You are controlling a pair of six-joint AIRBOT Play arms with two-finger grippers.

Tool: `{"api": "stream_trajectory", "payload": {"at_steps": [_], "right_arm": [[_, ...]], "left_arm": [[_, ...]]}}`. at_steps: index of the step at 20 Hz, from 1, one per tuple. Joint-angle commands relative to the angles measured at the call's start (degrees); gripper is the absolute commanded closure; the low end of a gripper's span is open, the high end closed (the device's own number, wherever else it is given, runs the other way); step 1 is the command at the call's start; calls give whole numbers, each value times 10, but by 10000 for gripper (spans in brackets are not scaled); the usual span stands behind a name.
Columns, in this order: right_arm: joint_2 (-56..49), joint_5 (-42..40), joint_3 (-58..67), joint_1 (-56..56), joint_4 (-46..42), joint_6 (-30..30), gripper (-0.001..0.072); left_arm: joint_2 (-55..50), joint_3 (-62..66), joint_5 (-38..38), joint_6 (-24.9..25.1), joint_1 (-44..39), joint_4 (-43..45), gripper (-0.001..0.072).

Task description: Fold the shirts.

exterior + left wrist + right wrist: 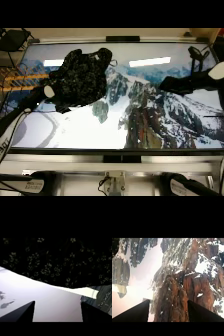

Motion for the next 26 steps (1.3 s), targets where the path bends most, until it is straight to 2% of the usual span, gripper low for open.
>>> {"api": "stream_trajectory", "payload": {"at_steps": [1,2,3,4,5,6,8,9,10,11,12,13,14,16,17,19,20,21,22,24,26], "right_arm": [[0,-5,0,22,-6,-12,120],[0,-13,-1,24,-3,-11,120],[0,-19,0,26,-2,-11,120],[0,-22,0,26,0,-11,120],[0,-23,0,26,-1,-11,121],[0,-22,0,26,-1,-11,120],[0,-23,-1,26,-1,-11,121],[0,-25,0,26,-1,-11,120],[0,-28,-1,26,-1,-9,120],[0,-32,-1,26,-1,-7,121],[0,-32,0,26,0,-7,120],[0,-31,-1,26,0,-7,121],[-1,-31,-1,26,0,-6,121],[-7,-31,-1,29,2,30,121],[-17,-30,-1,33,4,38,121],[-52,-34,-1,59,7,35,120],[-74,-42,0,79,7,33,120],[-93,-50,0,98,10,29,120],[-110,-56,0,116,11,25,120],[-135,-63,0,147,11,21,120],[-145,-64,-1,162,11,21,120]], "left_arm": [[-6,-23,141,-4,7,-61,-13],[-12,-23,167,-4,7,-77,-13],[-22,-23,188,-4,7,-96,20],[-30,-23,203,-4,7,-106,109],[-36,-23,219,-3,7,-107,265],[-37,-23,238,-3,7,-107,322],[-36,-22,263,-4,8,-118,323],[-37,-22,262,-4,8,-122,360],[-39,-22,261,-3,8,-122,484],[-40,-22,261,-3,8,-122,535],[-40,-22,261,-3,8,-122,575],[-38,-22,261,-3,9,-122,581],[-34,-22,255,8,10,-122,659],[-11,-22,221,84,23,-118,662],[4,-22,186,106,35,-105,662],[28,-23,94,108,60,-66,661],[33,-23,41,121,73,-61,601],[34,-24,-12,138,87,-58,279],[34,-30,-40,136,99,-56,-13],[35,-54,-38,131,125,-57,-13],[33,-72,26,105,137,-65,-13]]}}
